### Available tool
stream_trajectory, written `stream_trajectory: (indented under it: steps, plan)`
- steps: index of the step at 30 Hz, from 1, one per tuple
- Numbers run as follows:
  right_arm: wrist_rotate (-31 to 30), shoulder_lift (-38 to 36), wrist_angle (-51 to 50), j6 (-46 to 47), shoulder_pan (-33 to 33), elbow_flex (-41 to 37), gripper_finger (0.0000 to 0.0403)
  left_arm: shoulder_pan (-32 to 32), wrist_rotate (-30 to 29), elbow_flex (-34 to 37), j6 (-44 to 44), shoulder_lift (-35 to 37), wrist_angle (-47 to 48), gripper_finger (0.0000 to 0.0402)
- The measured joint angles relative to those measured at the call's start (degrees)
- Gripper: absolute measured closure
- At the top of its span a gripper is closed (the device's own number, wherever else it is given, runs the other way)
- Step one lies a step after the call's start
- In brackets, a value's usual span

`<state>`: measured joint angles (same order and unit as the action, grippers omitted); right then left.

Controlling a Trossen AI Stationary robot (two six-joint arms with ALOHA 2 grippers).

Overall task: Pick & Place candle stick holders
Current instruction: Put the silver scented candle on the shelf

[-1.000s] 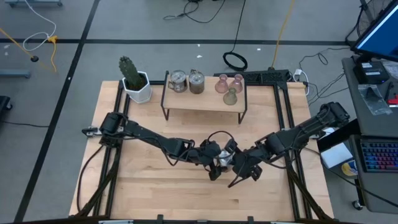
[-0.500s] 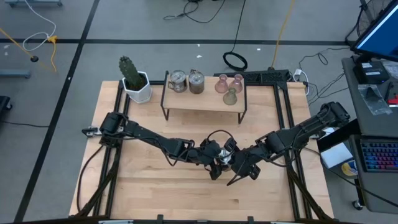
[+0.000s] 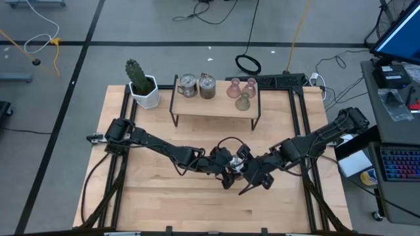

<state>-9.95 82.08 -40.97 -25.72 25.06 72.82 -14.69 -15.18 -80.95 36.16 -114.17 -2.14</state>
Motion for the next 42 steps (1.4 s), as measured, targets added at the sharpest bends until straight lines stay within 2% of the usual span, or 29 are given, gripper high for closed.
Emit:
stream_trajectory:
  steps: [5, 12, 17, 20, 26, 31, 37, 42]
  plan:
    - [-3.7, 0.0, 0.4, 1.5, 0.0, 0.0, 0.0367, -0.2, -1.3, -0.2, 2.4, 0.2, 1.4, 0.0042]
    - [-3.8, -0.6, -1.1, 3.2, 0.0, 0.0, 0.0301, -0.4, -0.3, -0.2, 3.0, 0.2, 2.6, 0.0042]
    - [-5.4, -2.9, -5.3, 7.2, 0.3, 0.0, 0.0263, -0.4, -0.1, -0.2, 4.7, 0.2, 7.1, 0.0042]
    - [-8.0, -5.3, -9.2, 11.2, 0.6, 0.0, 0.0252, -0.4, -0.1, -0.2, 5.4, 0.9, 9.9, 0.0042]
    - [-8.1, -11.0, -19.8, 24.2, 0.5, 0.0, 0.0256, -0.1, -1.2, -0.2, 5.9, 4.9, 14.4, 0.0042]
    - [-8.0, -14.7, -25.0, 34.9, 0.6, -0.8, 0.0266, 1.0, -8.4, -0.2, 5.1, 11.4, 22.3, 0.0042]
    - [-7.9, -19.7, -24.7, 41.8, 1.1, -5.6, 0.0271, 4.1, -19.3, -0.2, 6.0, 20.1, 31.3, 0.0042]
    - [-8.0, -23.2, -23.3, 46.0, 1.3, -10.4, 0.0271, 8.5, -22.6, -0.2, 1.8, 24.2, 33.7, 0.0042]
